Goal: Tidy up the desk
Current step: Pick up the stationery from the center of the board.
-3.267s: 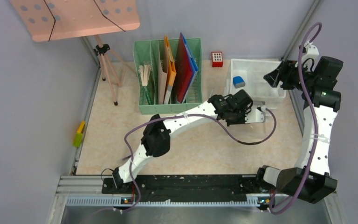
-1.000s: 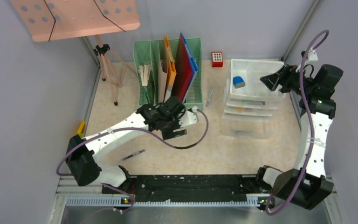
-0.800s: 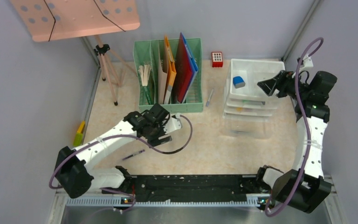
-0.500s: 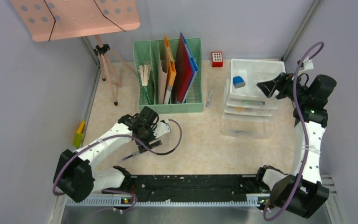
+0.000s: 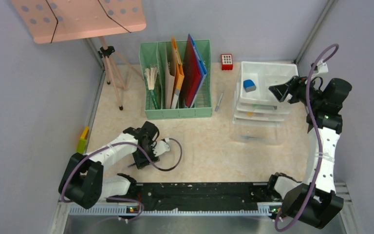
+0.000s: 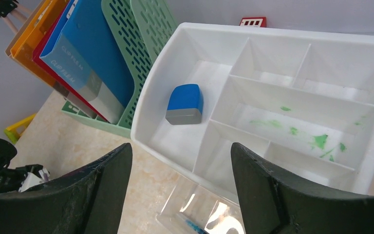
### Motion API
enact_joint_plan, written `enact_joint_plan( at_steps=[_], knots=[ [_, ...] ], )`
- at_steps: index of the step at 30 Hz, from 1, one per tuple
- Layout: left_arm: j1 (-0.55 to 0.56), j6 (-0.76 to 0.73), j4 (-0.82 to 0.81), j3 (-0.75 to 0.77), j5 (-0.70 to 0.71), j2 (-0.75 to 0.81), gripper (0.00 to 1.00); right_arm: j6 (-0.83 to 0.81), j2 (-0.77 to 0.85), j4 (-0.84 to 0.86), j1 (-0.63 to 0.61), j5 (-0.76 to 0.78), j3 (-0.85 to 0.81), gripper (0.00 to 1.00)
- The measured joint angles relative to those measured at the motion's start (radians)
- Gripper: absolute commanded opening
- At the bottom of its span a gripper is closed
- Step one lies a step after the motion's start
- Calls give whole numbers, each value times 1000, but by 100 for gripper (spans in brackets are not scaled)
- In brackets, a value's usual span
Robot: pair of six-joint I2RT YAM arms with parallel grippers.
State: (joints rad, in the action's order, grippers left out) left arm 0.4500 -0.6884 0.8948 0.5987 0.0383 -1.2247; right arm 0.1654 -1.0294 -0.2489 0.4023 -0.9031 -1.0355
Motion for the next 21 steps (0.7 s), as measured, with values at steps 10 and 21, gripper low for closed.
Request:
enact_joint_plan(
  at_steps=[10,21],
  knots=[
    [-32,-38,-15,3,8,-61,32,-8,0,-7,0,18,0,72],
    [-42,-31,7,41,-3,-108,0,-9,-1,-29,0,26,0,71]
  ],
)
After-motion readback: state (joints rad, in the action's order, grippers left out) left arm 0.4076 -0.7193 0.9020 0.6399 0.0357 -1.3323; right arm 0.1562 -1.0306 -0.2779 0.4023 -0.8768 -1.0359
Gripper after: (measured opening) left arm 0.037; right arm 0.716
